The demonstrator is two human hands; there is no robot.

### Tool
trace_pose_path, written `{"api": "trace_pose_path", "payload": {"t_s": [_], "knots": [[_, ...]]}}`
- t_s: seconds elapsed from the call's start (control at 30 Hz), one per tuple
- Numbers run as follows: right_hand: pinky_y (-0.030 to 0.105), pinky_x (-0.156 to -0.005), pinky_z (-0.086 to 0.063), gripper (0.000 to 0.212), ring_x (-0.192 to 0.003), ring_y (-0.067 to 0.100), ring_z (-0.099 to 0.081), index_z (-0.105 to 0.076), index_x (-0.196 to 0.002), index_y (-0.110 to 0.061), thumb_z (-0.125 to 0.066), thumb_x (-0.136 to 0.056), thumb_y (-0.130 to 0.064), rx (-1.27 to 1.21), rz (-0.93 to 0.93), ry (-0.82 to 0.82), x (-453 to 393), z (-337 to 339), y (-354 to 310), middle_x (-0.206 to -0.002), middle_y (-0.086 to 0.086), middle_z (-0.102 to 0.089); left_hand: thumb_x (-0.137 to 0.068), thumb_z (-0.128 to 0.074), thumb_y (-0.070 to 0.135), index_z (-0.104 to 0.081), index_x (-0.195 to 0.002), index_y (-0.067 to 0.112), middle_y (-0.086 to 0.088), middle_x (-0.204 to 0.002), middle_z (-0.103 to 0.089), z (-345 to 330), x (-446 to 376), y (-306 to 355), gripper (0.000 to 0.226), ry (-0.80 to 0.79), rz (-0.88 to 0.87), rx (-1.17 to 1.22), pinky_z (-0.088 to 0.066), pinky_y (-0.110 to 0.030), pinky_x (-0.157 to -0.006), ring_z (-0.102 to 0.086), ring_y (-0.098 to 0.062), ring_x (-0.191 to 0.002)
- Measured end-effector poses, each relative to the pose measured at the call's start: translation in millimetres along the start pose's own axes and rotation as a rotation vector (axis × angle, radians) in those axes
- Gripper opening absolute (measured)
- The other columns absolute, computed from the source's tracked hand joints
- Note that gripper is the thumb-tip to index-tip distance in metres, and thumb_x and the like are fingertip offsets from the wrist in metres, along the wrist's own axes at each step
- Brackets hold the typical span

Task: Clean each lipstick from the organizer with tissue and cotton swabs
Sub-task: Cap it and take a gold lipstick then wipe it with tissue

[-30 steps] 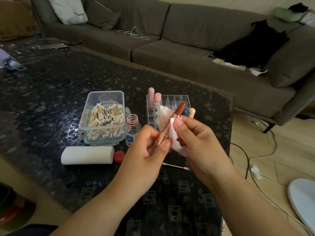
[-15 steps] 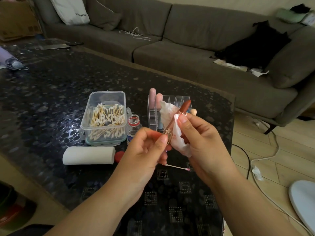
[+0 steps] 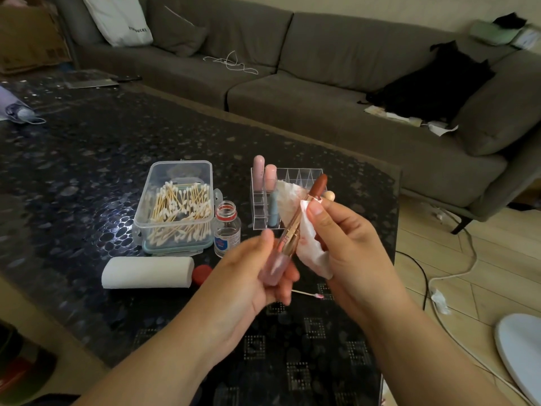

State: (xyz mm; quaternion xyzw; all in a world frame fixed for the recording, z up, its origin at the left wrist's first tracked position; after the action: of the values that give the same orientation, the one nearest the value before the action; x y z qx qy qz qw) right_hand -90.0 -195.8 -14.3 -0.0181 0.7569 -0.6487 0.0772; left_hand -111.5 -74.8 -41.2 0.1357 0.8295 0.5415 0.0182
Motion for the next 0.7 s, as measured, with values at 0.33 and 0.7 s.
{"api": "trace_pose_path", "payload": {"t_s": [0.33,0.7], "knots": [[0.046,-0.077,-0.052,0.032,-0.074,0.032,-0.061,-0.070,-0.095,-0.007,-0.056,-0.091,-0.035,0.002,0.013,0.006,-1.5,1.3,-0.2,-0.087,0.025,-0.066,-0.073,-0.061,0.028,-0.061,-0.081,0.007,-0.006,-0.065,-0.057,5.6,-2.5,2.2,0.023,0.059,-0.067,-0.027,-0.048,-0.025,-0.056,-0.050,-0.013,-0.054],[0.056,-0.091,-0.050,0.030,-0.087,0.037,-0.064,-0.072,-0.095,-0.014,-0.056,-0.090,-0.038,0.047,0.035,0.019,0.3,1.5,-1.0,-0.094,0.021,-0.069,-0.069,-0.063,0.026,-0.060,-0.081,0.006,0.000,-0.059,-0.056,3.7,-3.5,3.0,0.024,0.040,-0.102,-0.045,-0.048,-0.021,-0.057,-0.050,-0.009,-0.053]]}}
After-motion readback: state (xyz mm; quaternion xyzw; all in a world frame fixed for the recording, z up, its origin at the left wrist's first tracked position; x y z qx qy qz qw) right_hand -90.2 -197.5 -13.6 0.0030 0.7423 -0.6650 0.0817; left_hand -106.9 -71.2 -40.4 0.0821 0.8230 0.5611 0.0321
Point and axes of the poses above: each hand's wrist, its own x-axis away from the middle knuckle, its own z-axis out of the back of the hand, y = z × x, the point moved 4 cm from there along -x, towards the middle knuckle
